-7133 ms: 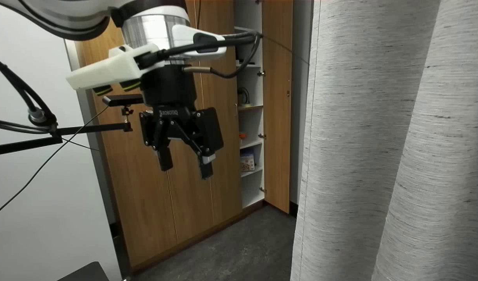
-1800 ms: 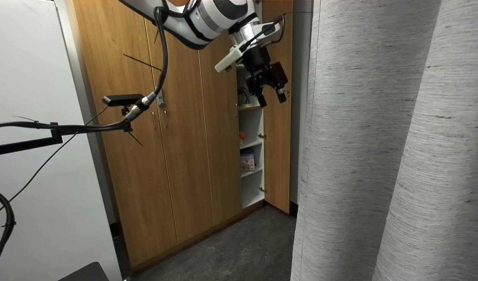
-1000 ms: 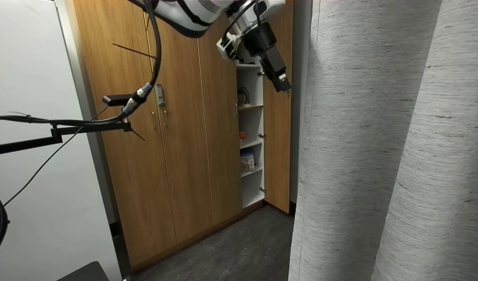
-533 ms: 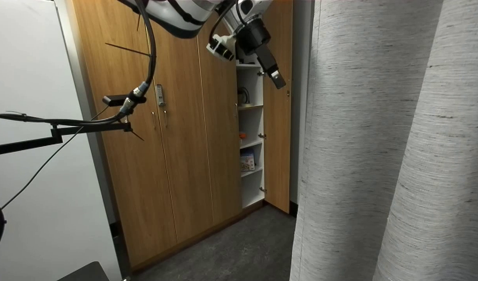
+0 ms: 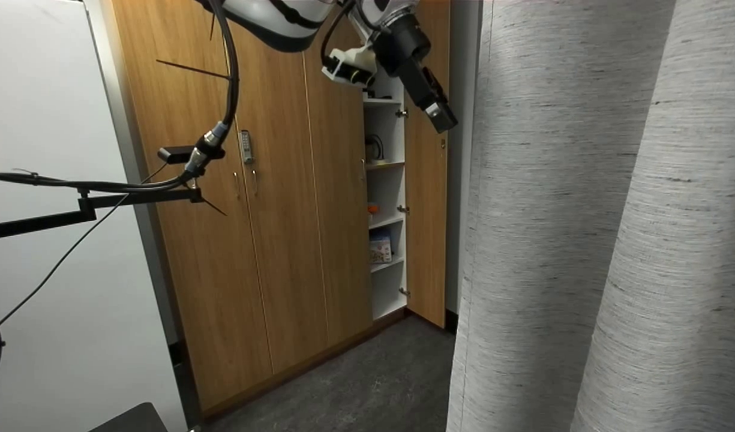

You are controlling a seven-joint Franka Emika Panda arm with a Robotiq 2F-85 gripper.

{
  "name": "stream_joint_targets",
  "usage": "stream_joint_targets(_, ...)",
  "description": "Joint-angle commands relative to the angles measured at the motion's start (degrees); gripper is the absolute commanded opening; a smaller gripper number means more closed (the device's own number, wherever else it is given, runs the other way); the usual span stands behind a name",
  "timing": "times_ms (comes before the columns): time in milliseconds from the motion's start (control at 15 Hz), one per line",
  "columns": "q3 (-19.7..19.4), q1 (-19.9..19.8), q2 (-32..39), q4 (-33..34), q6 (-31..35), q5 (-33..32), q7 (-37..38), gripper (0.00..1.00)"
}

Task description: Slide the curtain to the left

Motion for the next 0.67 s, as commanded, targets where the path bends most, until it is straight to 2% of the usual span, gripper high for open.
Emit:
stream_joint_targets(0, -0.5, -2.2, -2.0, -1.4, 0.0, -2.5, 3.1, 1.0)
stream_joint_targets(467, -2.7, -4.6, -0.7, -0.9, 1.7, -4.5, 0.9, 1.0)
stream_joint_targets(533, -2.8, -4.6, -0.6, -0.7, 1.6, -4.3, 0.4, 0.75)
stream_joint_targets(600, -3.1, -4.6, -0.4, -0.6, 1.9, -3.5, 0.0, 0.74)
